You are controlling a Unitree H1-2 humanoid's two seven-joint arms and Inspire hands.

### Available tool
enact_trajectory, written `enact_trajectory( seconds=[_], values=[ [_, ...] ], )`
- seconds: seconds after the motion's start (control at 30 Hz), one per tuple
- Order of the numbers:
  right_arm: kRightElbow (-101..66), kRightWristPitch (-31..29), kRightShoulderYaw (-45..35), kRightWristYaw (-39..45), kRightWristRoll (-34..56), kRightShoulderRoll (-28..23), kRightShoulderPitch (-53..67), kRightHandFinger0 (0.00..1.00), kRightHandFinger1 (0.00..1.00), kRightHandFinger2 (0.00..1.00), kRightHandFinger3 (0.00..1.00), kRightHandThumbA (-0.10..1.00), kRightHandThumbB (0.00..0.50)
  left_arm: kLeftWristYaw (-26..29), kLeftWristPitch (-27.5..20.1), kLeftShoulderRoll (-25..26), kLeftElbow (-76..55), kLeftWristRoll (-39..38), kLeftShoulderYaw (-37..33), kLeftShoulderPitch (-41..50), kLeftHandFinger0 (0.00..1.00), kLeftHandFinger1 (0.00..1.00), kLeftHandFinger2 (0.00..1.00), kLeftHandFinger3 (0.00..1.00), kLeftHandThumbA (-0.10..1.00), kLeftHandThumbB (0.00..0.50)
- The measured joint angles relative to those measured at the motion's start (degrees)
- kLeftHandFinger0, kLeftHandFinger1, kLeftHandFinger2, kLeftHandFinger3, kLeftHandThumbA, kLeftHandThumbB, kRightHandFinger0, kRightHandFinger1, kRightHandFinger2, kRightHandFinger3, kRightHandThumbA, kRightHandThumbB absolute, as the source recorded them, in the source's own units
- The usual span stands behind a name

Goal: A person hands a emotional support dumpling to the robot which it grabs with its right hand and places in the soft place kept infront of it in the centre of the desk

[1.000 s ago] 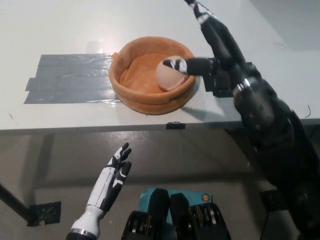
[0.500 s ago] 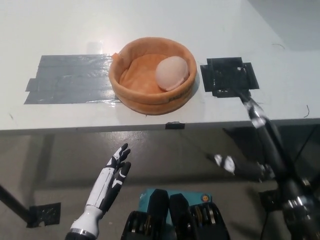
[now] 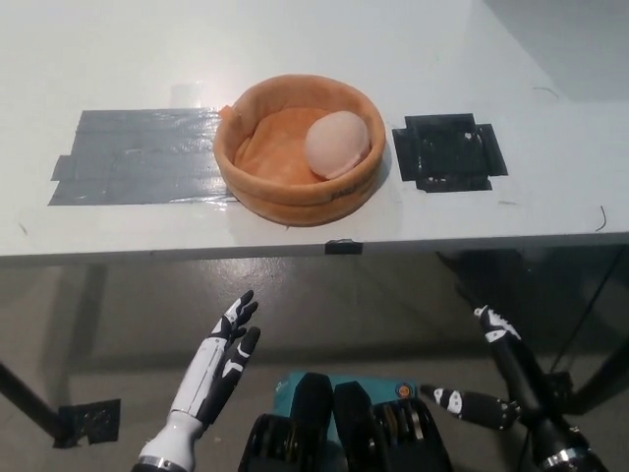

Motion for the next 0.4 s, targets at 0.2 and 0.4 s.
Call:
enact_trajectory(
  seconds=[0.2,0.4],
  values=[
    [3.5,-3.06,1.8,-0.71,-1.33,0.05,-0.64,1.0,1.0,1.0,1.0,1.0,0.339,-0.01,0.0,-0.01,0.0,0.02,0.0,-0.07,1.0,1.0,1.0,1.0,1.0,0.085],
    [4.22,-4.79,1.87,-1.17,-1.65,0.11,-0.8,1.0,1.0,1.0,1.0,1.0,0.347,-0.01,0.0,0.01,-0.01,0.0,0.01,-0.3,1.0,1.0,1.0,1.0,1.0,0.097]
  ],
)
